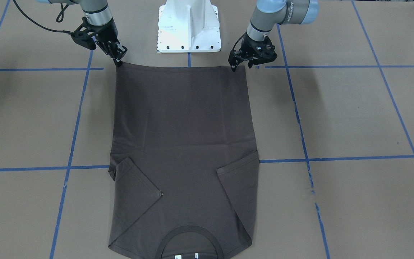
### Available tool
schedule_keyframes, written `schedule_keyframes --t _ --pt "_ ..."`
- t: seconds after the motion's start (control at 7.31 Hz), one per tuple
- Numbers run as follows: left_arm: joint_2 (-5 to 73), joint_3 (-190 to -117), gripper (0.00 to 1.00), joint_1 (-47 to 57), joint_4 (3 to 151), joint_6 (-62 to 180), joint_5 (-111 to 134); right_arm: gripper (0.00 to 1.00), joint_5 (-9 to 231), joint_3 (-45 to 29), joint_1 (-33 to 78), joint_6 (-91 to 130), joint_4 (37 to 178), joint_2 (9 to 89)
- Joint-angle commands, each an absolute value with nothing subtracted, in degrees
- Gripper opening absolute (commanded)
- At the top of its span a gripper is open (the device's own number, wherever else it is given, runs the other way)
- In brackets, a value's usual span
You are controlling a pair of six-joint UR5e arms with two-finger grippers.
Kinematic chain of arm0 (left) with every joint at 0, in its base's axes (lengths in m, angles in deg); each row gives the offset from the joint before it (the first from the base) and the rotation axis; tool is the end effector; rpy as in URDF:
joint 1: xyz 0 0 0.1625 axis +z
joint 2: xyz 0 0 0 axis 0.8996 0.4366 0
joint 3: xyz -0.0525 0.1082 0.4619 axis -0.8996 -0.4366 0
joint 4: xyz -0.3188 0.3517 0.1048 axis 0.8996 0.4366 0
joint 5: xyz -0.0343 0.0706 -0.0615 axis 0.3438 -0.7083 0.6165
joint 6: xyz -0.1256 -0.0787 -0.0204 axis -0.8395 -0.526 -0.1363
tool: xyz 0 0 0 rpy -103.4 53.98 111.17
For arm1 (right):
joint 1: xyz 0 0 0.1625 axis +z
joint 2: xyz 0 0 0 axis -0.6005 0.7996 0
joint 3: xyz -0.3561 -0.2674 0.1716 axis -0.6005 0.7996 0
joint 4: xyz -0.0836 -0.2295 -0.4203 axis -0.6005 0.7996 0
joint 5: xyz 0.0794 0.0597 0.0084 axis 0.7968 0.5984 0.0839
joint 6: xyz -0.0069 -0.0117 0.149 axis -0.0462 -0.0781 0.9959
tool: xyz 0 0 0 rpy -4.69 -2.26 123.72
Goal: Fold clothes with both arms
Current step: 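Grasp both hem corners with the left and right grippers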
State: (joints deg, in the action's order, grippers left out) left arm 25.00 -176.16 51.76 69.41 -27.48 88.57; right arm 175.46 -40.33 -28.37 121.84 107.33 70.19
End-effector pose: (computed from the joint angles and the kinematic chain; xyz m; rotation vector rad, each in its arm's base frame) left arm 0.6126 -0.2478 0.3807 -0.1302 0.9199 -0.3136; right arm -0.5269 -0.2205 0.4041 -0.1044 -0.8404 0.6263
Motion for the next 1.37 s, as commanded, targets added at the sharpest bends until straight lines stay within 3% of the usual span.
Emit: schedule_keyframes --t 0.0,0.41,0.55,0.68,0.82,1.23 --pt "25.4 -176.62 0.72 52.24 66.31 -27.84 88.64 0.0 175.46 -40.31 -28.38 121.84 107.33 70.25" --pt "25.32 -176.44 0.64 53.73 66.22 -29.06 88.73 0.0 175.46 -40.4 -28.38 121.84 107.33 70.25" --pt "25.4 -176.62 0.52 54.0 66.22 -29.16 88.73 0.0 175.46 -40.4 -28.38 121.84 107.33 70.16" --pt "25.32 -176.62 0.22 54.09 66.22 -30.12 88.73 0.0 175.46 -40.4 -28.38 121.84 107.33 70.16" --pt "25.32 -176.71 0.01 54.09 66.22 -30.21 88.73 0.0 175.46 -40.4 -28.38 121.84 107.33 70.25" --pt "25.58 -176.97 0.0 54.0 66.22 -30.3 88.64 0.0 175.46 -40.4 -28.38 121.84 107.33 70.25"
